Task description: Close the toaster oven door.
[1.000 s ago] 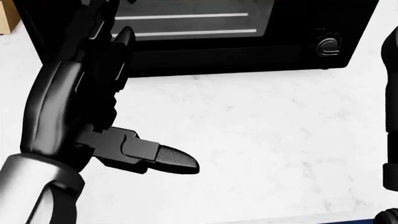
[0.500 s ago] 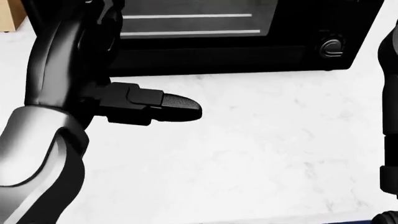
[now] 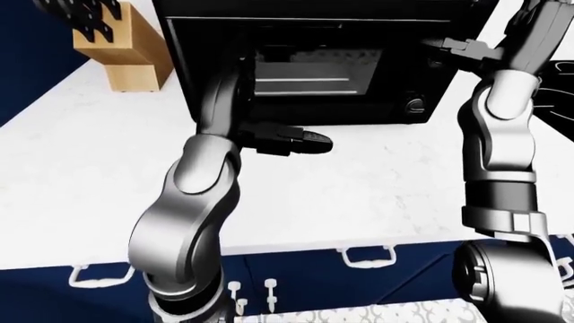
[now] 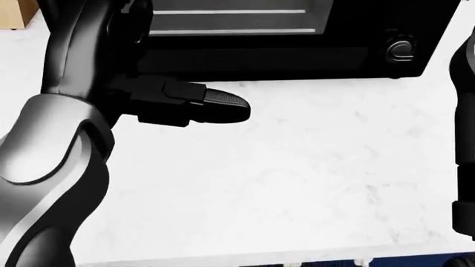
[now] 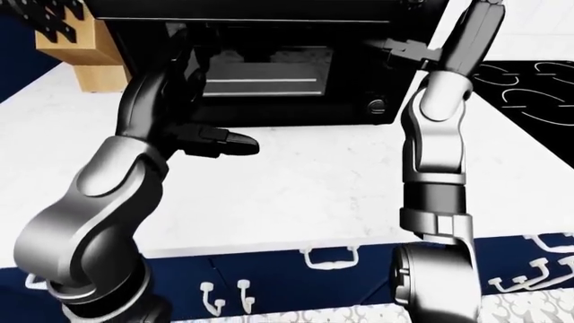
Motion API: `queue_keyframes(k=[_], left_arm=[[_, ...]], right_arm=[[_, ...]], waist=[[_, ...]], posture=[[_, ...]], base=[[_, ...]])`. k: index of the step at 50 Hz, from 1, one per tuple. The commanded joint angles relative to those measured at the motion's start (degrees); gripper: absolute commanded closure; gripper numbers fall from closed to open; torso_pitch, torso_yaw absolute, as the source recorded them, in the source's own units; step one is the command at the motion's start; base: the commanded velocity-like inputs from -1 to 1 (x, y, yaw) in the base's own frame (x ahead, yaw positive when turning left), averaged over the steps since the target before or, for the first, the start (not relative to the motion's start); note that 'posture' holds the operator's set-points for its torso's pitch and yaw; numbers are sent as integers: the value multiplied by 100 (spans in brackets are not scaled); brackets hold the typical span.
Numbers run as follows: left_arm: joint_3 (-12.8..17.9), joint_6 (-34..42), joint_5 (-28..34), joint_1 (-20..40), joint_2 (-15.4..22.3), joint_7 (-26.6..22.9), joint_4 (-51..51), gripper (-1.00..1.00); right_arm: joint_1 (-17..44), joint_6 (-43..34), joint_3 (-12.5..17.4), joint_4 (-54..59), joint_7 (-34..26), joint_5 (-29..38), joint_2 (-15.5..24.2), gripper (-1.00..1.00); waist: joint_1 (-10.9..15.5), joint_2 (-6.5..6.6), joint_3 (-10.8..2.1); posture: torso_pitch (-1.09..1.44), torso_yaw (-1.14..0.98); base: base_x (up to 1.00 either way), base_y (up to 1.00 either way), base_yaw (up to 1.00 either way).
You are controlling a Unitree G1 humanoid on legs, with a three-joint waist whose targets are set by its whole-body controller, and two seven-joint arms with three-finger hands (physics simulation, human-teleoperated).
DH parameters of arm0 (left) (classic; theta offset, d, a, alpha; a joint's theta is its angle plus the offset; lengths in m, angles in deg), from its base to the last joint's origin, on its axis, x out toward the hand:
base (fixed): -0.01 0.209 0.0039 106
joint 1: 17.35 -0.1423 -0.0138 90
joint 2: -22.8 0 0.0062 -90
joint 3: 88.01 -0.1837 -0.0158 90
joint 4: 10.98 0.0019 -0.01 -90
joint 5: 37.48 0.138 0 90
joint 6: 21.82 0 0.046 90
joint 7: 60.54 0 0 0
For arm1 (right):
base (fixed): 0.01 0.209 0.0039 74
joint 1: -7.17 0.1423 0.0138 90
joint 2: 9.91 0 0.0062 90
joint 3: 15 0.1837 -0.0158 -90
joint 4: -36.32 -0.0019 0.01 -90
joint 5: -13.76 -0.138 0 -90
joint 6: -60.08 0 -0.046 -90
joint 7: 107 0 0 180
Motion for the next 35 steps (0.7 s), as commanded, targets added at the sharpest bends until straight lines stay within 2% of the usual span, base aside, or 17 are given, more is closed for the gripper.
queue_keyframes(k=[1,14,35], left_arm=[[32,-360,53,258,18,12,-176,-100],[2,-558,190,391,7,13,160,-100],[191,-1218,142,919,87,39,1431,-100]], right_arm=[[196,121,35,-203,3,31,88,-100],[156,80,37,-242,-33,17,75,-100],[166,3,28,-305,-71,33,72,-100]], waist=[[-6,-16,-175],[-7,-8,-181],[14,-9,-156]], posture=[[0,0],[0,0],[0,0]], base=[[0,0,0],[0,0,0],[0,0,0]])
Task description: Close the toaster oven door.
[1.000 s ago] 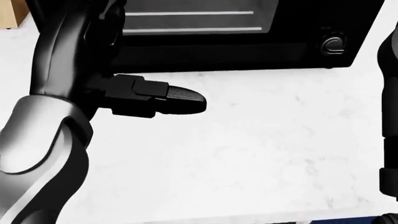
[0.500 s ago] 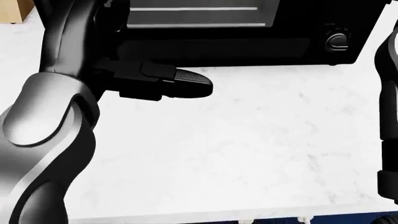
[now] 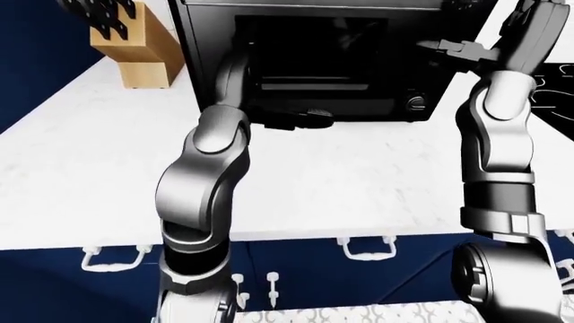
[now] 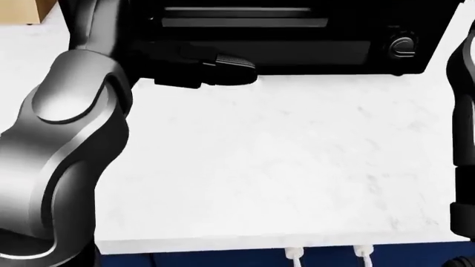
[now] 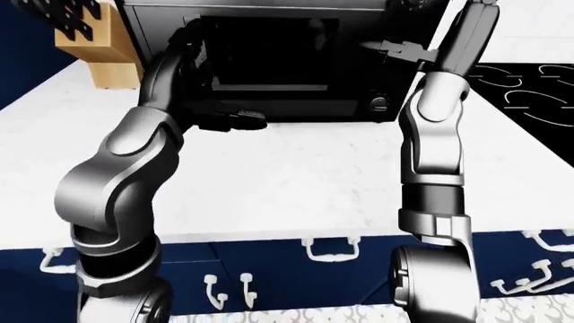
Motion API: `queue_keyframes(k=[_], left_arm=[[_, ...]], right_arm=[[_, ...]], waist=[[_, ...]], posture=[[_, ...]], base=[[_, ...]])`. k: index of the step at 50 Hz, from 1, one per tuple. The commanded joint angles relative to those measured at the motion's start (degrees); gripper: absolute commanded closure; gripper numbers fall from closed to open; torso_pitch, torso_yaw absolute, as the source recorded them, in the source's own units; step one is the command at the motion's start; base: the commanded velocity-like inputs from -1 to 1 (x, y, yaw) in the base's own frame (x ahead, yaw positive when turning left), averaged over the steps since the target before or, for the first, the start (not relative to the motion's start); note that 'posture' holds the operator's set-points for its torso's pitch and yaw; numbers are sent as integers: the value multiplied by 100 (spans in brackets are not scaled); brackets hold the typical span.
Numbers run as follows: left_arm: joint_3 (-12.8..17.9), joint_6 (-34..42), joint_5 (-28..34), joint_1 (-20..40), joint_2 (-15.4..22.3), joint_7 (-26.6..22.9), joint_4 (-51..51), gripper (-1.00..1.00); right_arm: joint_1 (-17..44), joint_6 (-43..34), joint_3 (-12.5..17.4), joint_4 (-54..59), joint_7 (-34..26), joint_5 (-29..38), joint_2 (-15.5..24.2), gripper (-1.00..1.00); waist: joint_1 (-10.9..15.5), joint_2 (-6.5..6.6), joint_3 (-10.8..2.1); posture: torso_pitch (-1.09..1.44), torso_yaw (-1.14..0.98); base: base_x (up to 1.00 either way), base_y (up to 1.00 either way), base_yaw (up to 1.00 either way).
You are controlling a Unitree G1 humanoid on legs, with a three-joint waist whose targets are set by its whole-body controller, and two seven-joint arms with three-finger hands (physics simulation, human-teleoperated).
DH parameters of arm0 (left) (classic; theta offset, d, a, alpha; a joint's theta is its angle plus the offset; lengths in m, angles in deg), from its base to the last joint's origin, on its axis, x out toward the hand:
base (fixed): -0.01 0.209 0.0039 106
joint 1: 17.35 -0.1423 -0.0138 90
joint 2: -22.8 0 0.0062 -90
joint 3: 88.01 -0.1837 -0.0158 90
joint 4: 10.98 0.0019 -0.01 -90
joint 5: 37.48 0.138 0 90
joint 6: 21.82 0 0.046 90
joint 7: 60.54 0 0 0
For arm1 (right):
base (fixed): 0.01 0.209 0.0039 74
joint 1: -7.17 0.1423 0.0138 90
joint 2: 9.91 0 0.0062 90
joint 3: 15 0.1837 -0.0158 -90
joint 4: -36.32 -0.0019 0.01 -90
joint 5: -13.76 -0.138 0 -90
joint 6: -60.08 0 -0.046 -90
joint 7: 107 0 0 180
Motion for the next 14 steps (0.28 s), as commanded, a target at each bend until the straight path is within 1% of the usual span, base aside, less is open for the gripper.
queue_keyframes(k=[1,14], left_arm=[[66,-403,79,270,48,97,-173,-100],[253,-746,-346,531,194,229,818,-100]], right_arm=[[202,107,69,-200,2,29,111,-100],[178,116,68,-203,15,35,90,-100]], waist=[[-5,-17,-171],[-24,-4,-172]], posture=[[0,0],[0,0]], base=[[0,0,0],[0,0,0]])
